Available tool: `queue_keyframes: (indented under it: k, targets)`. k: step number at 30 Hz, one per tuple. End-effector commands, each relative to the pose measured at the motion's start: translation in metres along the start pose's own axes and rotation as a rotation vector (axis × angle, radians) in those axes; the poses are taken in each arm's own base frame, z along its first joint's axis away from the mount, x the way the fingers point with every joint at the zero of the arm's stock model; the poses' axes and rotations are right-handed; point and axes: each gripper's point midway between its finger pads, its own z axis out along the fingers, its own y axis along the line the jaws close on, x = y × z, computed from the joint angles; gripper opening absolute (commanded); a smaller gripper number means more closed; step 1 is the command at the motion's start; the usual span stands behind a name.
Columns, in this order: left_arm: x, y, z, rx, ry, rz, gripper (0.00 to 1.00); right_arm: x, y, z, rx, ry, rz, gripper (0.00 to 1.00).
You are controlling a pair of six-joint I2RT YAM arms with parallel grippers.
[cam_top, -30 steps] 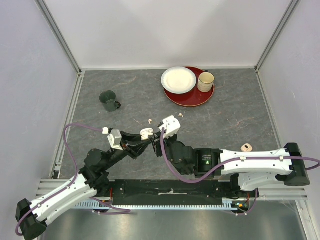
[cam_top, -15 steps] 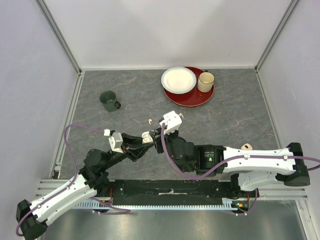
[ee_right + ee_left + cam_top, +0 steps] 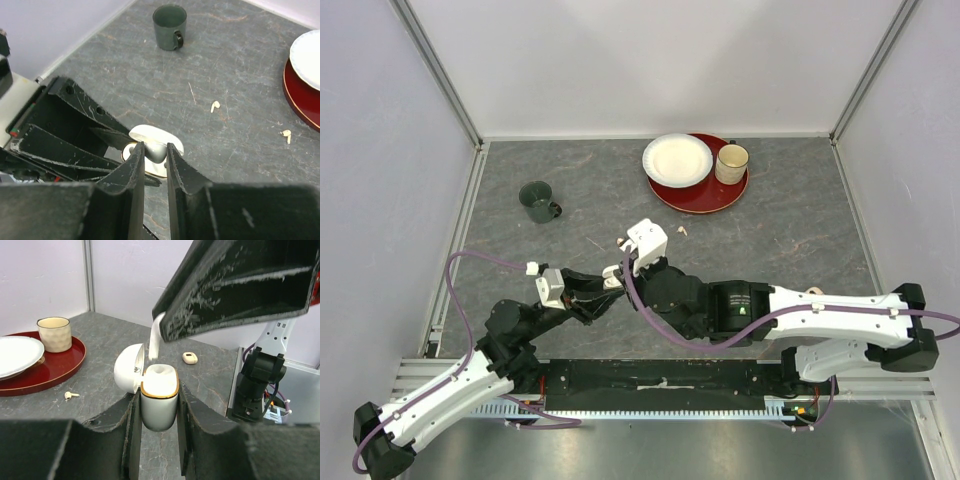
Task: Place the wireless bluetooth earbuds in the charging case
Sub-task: Place the earbud in the charging case.
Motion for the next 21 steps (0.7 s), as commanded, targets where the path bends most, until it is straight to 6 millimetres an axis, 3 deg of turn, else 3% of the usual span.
queue_keyframes:
  k: [1, 6, 21]
  targets:
    - [-0.02, -0.001, 0.002, 0.01, -0.047, 0.056, 0.02, 0.006, 0.007, 0.0, -0.03, 0.055, -0.033, 0.0]
    - [-0.021, -0.001, 0.001, 0.002, -0.056, 0.059, 0.02, 0.011, 0.004, 0.0, -0.015, 0.077, -0.043, 0.0]
    - [-0.022, 0.001, 0.001, -0.005, -0.06, 0.066, 0.02, 0.0, -0.001, -0.007, -0.014, 0.058, -0.023, 0.0]
